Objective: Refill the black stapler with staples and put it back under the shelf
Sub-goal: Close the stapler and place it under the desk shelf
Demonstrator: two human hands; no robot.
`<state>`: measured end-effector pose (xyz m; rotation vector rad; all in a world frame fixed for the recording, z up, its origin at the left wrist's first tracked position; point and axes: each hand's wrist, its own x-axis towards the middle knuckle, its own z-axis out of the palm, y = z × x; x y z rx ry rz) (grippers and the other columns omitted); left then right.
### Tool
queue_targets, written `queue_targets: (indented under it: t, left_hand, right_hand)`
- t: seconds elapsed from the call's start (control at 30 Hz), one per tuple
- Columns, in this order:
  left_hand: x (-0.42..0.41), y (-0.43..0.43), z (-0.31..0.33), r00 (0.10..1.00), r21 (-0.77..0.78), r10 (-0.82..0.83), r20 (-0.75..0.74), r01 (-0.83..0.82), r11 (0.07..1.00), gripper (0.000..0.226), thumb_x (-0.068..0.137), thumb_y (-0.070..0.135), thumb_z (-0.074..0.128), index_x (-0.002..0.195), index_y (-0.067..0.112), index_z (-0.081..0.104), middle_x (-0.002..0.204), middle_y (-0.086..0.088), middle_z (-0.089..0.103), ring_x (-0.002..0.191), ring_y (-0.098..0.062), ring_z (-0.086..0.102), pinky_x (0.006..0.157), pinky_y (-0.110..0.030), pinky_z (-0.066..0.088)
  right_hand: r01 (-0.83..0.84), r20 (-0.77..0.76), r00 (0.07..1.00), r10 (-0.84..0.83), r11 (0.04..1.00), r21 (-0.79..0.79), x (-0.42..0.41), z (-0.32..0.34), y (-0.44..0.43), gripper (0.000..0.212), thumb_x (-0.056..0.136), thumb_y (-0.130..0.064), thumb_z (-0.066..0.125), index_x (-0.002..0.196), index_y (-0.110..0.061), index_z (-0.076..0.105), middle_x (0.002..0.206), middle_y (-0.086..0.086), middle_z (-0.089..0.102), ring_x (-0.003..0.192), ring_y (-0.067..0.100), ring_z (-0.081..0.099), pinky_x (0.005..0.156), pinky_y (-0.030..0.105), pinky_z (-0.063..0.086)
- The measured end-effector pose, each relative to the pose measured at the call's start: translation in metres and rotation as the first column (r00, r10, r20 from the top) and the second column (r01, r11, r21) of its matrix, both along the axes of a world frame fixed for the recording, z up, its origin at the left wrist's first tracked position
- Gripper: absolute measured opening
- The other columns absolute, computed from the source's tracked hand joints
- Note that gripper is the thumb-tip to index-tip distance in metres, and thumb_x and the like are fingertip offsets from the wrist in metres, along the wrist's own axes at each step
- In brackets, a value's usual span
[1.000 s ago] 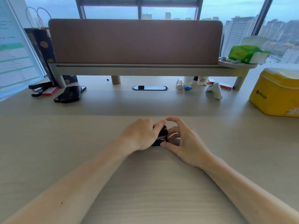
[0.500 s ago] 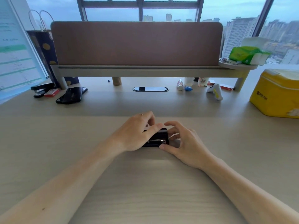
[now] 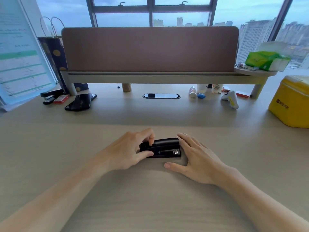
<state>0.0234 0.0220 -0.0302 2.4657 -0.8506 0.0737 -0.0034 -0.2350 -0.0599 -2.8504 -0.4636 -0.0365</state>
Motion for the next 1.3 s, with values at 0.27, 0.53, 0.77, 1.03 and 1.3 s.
queue_targets:
  t: [0.27, 0.53, 0.77, 1.03, 1.3]
  left_hand:
    - [0.017, 0.005, 0.002, 0.999, -0.1, 0.042, -0.018, -0.044, 0.994, 0.027, 0.089, 0.028, 0.079, 0.093, 0.031, 0.052, 0.095, 0.013, 0.073, 0.084, -0.009, 0.072, 0.072, -0.02, 0.054]
    - [0.067, 0.015, 0.009, 0.979, -0.15, 0.201, -0.02, -0.202, 0.968, 0.029, 0.089, 0.025, 0.079, 0.093, 0.027, 0.05, 0.098, 0.003, 0.078, 0.077, -0.042, 0.07, 0.076, -0.042, 0.059]
    - [0.14, 0.017, -0.003, 0.913, -0.087, 0.398, 0.088, -0.391, 0.916, 0.025, 0.091, 0.025, 0.076, 0.095, 0.021, 0.051, 0.089, -0.002, 0.068, 0.077, -0.033, 0.06, 0.075, -0.045, 0.052]
    - [0.199, 0.006, -0.015, 0.838, -0.09, 0.531, 0.124, -0.524, 0.847, 0.024, 0.094, 0.026, 0.071, 0.104, 0.018, 0.05, 0.101, -0.012, 0.068, 0.082, -0.034, 0.062, 0.069, -0.038, 0.048]
    - [0.223, -0.005, -0.014, 0.825, -0.088, 0.553, 0.116, -0.546, 0.833, 0.029, 0.094, 0.026, 0.069, 0.111, 0.016, 0.048, 0.107, -0.014, 0.064, 0.095, -0.039, 0.061, 0.082, -0.048, 0.054]
  right_hand:
    - [-0.043, -0.011, 0.999, 0.043, 0.999, -0.005, 0.02, -0.001, -0.001, 0.114, 0.072, -0.098, 0.029, 0.163, -0.032, 0.015, 0.171, -0.012, 0.014, 0.158, 0.009, 0.008, 0.129, 0.035, 0.012]
    - [-0.048, -0.049, 0.998, 0.047, 0.998, -0.028, 0.052, 0.001, 0.006, 0.115, 0.075, -0.097, 0.028, 0.165, -0.028, 0.011, 0.173, -0.01, 0.006, 0.159, 0.009, -0.001, 0.129, 0.033, 0.001]
    - [-0.053, -0.037, 0.998, 0.051, 0.998, -0.046, 0.09, -0.004, 0.016, 0.114, 0.072, -0.098, 0.018, 0.164, -0.032, 0.009, 0.173, -0.01, 0.005, 0.159, 0.008, -0.003, 0.129, 0.039, -0.001]
    - [-0.058, -0.012, 0.998, 0.057, 0.997, -0.059, 0.123, -0.006, 0.022, 0.11, 0.073, -0.097, 0.014, 0.164, -0.036, 0.01, 0.173, -0.011, 0.006, 0.159, 0.008, -0.002, 0.129, 0.041, 0.001]
    - [-0.064, -0.014, 0.998, 0.063, 0.995, -0.072, 0.124, -0.008, 0.021, 0.11, 0.072, -0.097, 0.011, 0.164, -0.037, 0.006, 0.173, -0.011, 0.003, 0.159, 0.007, -0.004, 0.13, 0.041, 0.0]
